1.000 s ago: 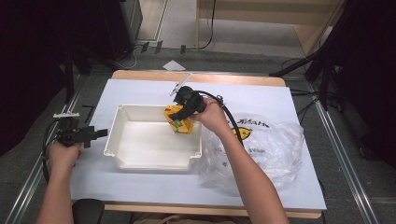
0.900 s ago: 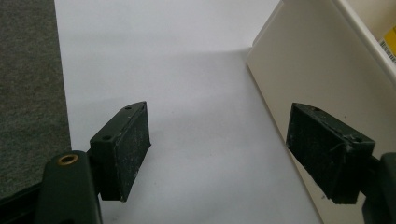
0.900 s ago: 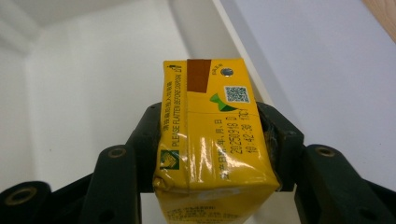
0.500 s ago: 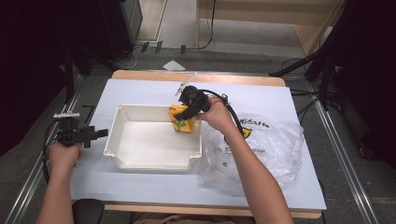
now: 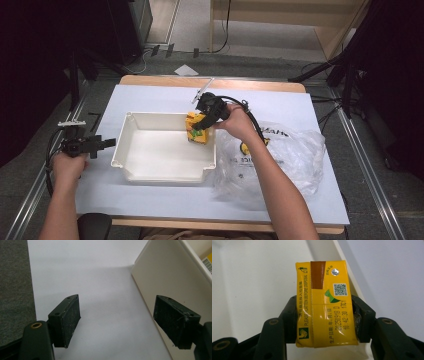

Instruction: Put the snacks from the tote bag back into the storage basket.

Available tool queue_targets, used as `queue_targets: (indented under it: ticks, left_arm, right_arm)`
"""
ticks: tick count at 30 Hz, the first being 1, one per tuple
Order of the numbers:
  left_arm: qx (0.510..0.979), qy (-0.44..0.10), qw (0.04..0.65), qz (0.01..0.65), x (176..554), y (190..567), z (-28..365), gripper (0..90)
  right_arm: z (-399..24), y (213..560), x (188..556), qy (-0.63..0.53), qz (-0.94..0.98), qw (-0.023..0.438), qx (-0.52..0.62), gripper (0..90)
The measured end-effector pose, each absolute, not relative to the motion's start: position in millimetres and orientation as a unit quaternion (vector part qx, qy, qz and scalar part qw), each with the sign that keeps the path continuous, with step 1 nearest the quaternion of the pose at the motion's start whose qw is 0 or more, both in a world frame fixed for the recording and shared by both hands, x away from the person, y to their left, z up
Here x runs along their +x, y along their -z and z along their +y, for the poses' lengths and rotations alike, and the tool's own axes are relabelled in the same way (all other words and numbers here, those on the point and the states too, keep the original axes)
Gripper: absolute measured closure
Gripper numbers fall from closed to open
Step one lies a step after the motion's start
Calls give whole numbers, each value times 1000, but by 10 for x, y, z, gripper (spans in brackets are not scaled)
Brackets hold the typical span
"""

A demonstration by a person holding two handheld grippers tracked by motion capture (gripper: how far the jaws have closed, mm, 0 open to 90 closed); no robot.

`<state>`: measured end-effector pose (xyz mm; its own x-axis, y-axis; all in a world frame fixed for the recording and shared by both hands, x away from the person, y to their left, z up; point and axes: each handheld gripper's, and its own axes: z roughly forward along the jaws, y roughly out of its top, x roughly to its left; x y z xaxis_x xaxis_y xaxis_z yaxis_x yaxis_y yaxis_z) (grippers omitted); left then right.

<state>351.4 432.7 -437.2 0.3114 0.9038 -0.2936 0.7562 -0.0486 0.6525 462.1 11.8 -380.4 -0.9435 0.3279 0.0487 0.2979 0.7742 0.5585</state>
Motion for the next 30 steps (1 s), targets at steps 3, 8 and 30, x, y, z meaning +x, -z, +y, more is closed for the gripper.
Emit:
queue_targets:
  ticks: [3, 8, 30]
  left_arm:
    - [718, -98, 375, 578, 3513, 4372, 4326, 228]
    - [718, -99, 374, 578, 3513, 4373, 4324, 228]
    - [719, -99, 373, 578, 3514, 4374, 4320, 228]
  right_arm:
    - [92, 3803, 4625, -288, 943, 25, 163, 498]
    - [53, 3778, 4619, -288, 942, 28, 171, 498]
    - [-94, 3483, 4494, -320, 927, 32, 191, 445]
